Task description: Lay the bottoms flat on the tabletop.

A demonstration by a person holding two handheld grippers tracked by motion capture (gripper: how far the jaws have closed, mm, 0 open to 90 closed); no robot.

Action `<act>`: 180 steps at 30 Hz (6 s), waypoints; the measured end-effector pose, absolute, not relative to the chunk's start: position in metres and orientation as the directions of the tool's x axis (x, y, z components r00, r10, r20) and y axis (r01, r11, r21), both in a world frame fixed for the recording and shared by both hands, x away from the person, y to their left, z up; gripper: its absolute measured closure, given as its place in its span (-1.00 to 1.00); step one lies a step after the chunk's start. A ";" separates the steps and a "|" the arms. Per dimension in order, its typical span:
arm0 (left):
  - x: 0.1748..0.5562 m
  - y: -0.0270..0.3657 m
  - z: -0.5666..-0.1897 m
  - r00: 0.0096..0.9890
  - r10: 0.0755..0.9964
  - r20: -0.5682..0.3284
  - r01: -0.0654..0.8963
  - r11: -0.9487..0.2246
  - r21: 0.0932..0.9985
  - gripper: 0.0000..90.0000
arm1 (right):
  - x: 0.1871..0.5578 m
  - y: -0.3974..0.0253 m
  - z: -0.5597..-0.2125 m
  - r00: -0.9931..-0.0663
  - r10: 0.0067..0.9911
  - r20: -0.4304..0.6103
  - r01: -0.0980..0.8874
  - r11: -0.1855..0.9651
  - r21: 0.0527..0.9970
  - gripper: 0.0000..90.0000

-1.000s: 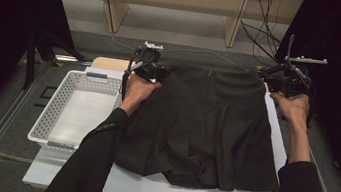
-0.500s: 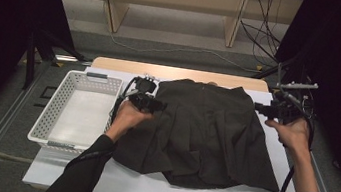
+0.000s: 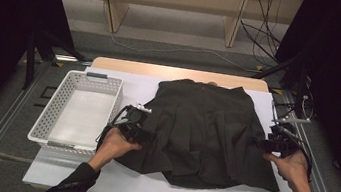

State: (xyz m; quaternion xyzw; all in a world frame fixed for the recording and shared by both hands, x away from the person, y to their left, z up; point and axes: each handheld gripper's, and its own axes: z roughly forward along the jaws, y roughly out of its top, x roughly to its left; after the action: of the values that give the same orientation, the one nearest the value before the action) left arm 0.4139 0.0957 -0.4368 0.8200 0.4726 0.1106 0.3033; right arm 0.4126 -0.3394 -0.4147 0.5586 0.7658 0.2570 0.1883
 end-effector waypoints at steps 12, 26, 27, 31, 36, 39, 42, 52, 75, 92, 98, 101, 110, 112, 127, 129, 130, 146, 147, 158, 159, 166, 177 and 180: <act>0.373 0.097 -0.451 0.571 0.816 -0.090 0.703 -0.429 0.567 -0.40 | 0.390 -0.358 -0.442 -0.252 0.968 0.009 0.818 0.208 0.537 -0.21; 0.362 0.085 -0.474 0.644 0.764 -0.046 0.652 -0.516 0.555 0.78 | 0.366 -0.363 -0.460 -0.251 0.968 0.027 0.862 0.211 0.461 0.84; 0.363 0.085 -0.474 0.641 0.766 -0.052 0.656 -0.511 0.556 0.78 | 0.366 -0.363 -0.460 -0.251 0.968 0.027 0.862 0.211 0.461 0.84; 0.361 0.085 -0.471 0.651 0.756 -0.069 0.652 -0.510 0.561 0.96 | 0.365 -0.375 -0.451 -0.254 0.965 0.064 0.861 0.195 0.470 1.00; 0.357 0.082 -0.464 0.668 0.738 -0.097 0.636 -0.498 0.590 0.97 | 0.369 -0.391 -0.449 -0.219 0.976 -0.015 0.854 0.199 0.480 1.00; 0.356 0.080 -0.461 0.672 0.734 -0.099 0.629 -0.494 0.601 0.97 | 0.375 -0.402 -0.449 -0.160 0.981 -0.111 0.852 0.194 0.487 1.00; 0.357 0.083 -0.459 0.666 0.738 -0.106 0.631 -0.483 0.608 0.96 | 0.381 -0.415 -0.449 -0.113 0.987 -0.118 0.851 0.157 0.502 1.00; 0.359 0.086 -0.457 0.660 0.743 -0.108 0.630 -0.470 0.619 0.95 | 0.372 -0.367 -0.413 -0.252 0.964 0.085 0.762 0.143 0.631 -0.08; 0.436 0.051 -0.393 0.636 0.755 -0.160 0.578 -0.328 0.747 0.95 | 0.370 -0.276 -0.432 -0.492 0.869 -0.051 0.732 0.445 0.515 0.98; 0.401 0.062 -0.404 0.653 0.751 -0.101 0.592 -0.422 0.687 0.20 | 0.366 -0.274 -0.410 -0.497 0.865 0.075 0.680 0.334 0.652 -0.07; 0.355 0.074 -0.410 0.670 0.737 -0.091 0.581 -0.445 0.682 0.14 | 0.359 -0.262 -0.404 -0.523 0.850 0.072 0.652 0.344 0.676 -0.16; 0.345 0.069 -0.428 0.683 0.723 -0.107 0.587 -0.456 0.669 0.19 | 0.359 -0.257 -0.407 -0.531 0.845 0.067 0.655 0.359 0.665 -0.16; 0.359 0.042 -0.479 0.652 0.757 -0.048 0.629 -0.504 0.592 0.31 | 0.362 -0.253 -0.416 -0.545 0.836 0.070 0.666 0.380 0.641 -0.15; 0.358 0.041 -0.479 0.662 0.749 -0.032 0.607 -0.511 0.608 0.58 | 0.362 -0.253 -0.417 -0.548 0.834 0.067 0.666 0.386 0.638 -0.15; 0.371 0.016 -0.436 0.724 0.679 -0.121 0.550 -0.463 0.694 0.99 | 0.364 -0.254 -0.416 -0.543 0.836 0.077 0.669 0.375 0.641 -0.14; 0.375 0.006 -0.432 0.730 0.671 -0.134 0.545 -0.453 0.705 0.99 | 0.364 -0.253 -0.416 -0.544 0.836 0.078 0.669 0.376 0.642 -0.14; 0.378 0.001 -0.431 0.733 0.666 -0.138 0.542 -0.449 0.710 0.99 | 0.365 -0.253 -0.416 -0.545 0.835 0.075 0.667 0.377 0.642 -0.14; 0.360 0.045 -0.412 0.725 0.682 -0.101 0.532 -0.460 0.711 0.60 | 0.362 -0.256 -0.418 -0.559 0.826 0.074 0.663 0.392 0.638 -0.14; 0.355 0.052 -0.409 0.714 0.693 -0.100 0.536 -0.449 0.715 0.51 | 0.362 -0.257 -0.418 -0.557 0.827 0.076 0.664 0.389 0.639 -0.14; 0.336 0.095 -0.434 0.552 0.834 -0.027 0.629 -0.395 0.670 -0.14 | 0.362 -0.252 -0.420 -0.563 0.823 0.072 0.660 0.396 0.638 -0.14; 0.339 0.095 -0.440 0.547 0.837 -0.013 0.640 -0.409 0.650 -0.20 | 0.362 -0.252 -0.419 -0.565 0.822 0.069 0.658 0.398 0.639 -0.14; 0.366 0.094 -0.471 0.499 0.864 -0.070 0.699 -0.354 0.621 -0.10 | 0.363 -0.253 -0.422 -0.563 0.823 0.073 0.664 0.398 0.634 -0.14; 0.369 0.083 -0.393 0.656 0.723 -0.216 0.582 -0.303 0.754 0.95 | 0.365 -0.247 -0.423 -0.571 0.818 0.067 0.663 0.411 0.626 -0.14; 0.381 0.071 -0.379 0.674 0.706 -0.218 0.564 -0.302 0.768 0.94 | 0.365 -0.246 -0.423 -0.572 0.818 0.068 0.661 0.410 0.628 -0.14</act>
State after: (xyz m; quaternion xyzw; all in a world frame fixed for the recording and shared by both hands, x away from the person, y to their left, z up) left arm 0.3805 0.0710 -0.3789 0.8028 0.3955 0.0805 0.4388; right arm 0.3650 -0.2465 -0.4225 0.4454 0.8302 0.3110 0.1256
